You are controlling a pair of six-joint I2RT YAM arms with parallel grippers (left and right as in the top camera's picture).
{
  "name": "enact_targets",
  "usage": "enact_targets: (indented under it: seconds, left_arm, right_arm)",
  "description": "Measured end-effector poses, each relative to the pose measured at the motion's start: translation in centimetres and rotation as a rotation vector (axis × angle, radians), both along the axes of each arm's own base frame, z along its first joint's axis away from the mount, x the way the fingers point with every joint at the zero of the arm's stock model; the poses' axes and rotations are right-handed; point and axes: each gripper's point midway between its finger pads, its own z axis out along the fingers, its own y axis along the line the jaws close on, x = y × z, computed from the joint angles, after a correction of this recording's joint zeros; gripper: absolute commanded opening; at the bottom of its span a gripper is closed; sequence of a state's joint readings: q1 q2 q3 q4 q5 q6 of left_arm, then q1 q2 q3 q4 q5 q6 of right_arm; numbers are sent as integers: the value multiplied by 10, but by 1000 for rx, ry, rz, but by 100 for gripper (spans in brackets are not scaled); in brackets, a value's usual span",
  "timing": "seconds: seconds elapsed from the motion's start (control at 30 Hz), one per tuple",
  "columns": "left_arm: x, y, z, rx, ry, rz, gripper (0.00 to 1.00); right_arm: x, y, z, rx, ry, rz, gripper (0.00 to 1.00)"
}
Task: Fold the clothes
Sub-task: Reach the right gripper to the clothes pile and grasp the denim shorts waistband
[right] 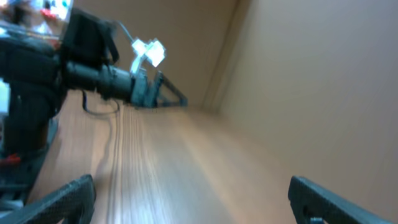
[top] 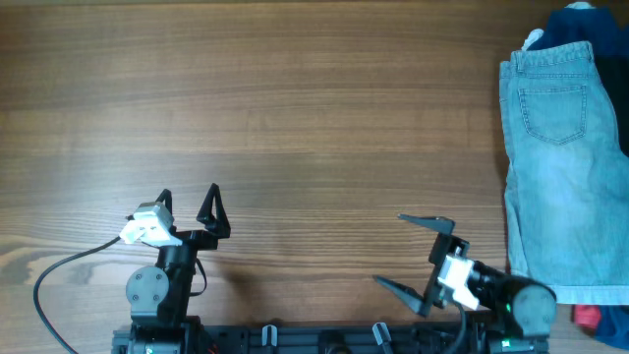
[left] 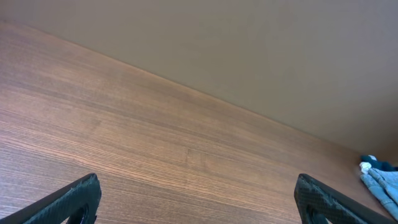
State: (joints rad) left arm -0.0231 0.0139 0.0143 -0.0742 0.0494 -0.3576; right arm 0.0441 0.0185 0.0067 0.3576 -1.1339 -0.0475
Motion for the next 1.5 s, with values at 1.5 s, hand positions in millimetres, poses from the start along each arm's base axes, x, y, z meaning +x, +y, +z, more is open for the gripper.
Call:
enact_targets:
  seconds: [1.5]
  left_arm:
    - [0,0,0,0,0,0,100]
  right_arm:
    - [416,-296,-142,-611,944,-1586,100]
